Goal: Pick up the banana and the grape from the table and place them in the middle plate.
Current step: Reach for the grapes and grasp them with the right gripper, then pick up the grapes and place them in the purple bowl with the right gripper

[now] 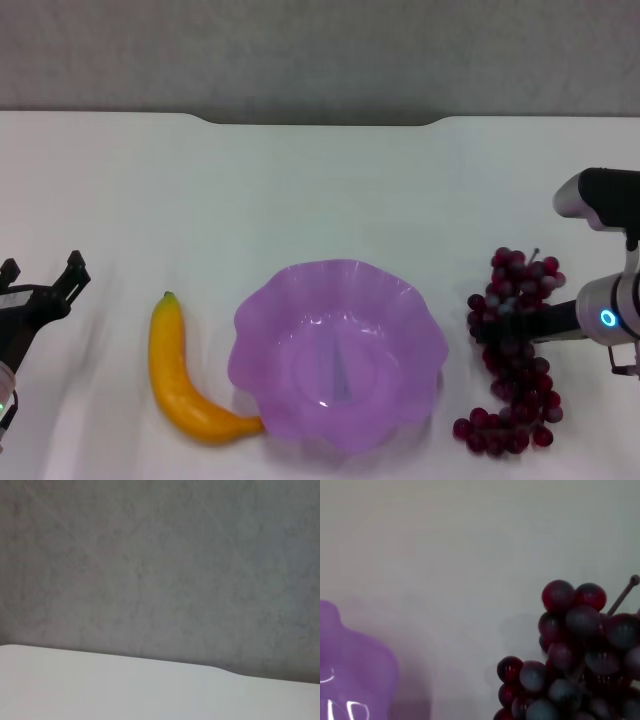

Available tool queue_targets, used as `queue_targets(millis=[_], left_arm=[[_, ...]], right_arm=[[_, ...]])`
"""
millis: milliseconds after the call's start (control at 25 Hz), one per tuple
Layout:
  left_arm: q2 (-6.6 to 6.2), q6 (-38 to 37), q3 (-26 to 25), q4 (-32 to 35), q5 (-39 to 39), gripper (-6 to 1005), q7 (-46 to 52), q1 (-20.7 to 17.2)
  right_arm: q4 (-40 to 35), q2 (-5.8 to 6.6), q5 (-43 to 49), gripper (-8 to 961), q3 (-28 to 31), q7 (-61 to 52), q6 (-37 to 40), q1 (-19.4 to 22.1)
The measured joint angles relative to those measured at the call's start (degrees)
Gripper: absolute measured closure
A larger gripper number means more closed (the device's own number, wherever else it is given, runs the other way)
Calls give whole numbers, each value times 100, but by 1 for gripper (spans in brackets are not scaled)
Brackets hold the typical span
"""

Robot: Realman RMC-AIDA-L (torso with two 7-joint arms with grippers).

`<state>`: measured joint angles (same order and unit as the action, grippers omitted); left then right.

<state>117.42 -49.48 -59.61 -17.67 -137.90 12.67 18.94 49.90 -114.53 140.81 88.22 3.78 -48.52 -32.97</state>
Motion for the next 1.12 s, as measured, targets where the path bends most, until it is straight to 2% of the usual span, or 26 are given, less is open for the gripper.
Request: queue_targets(millis=[520, 720, 1120], left_arm=[[7, 0, 2, 19, -2, 90, -2, 38], [9, 0, 2, 25, 1, 90, -2, 26], [9, 0, -5, 36, 1, 91, -2, 17]], right_arm=[[-88, 5, 24, 73, -4, 291, 98, -11], [-94, 0, 26, 229, -24, 540, 256, 35], [-94, -8, 25, 336, -38, 654, 433, 156]])
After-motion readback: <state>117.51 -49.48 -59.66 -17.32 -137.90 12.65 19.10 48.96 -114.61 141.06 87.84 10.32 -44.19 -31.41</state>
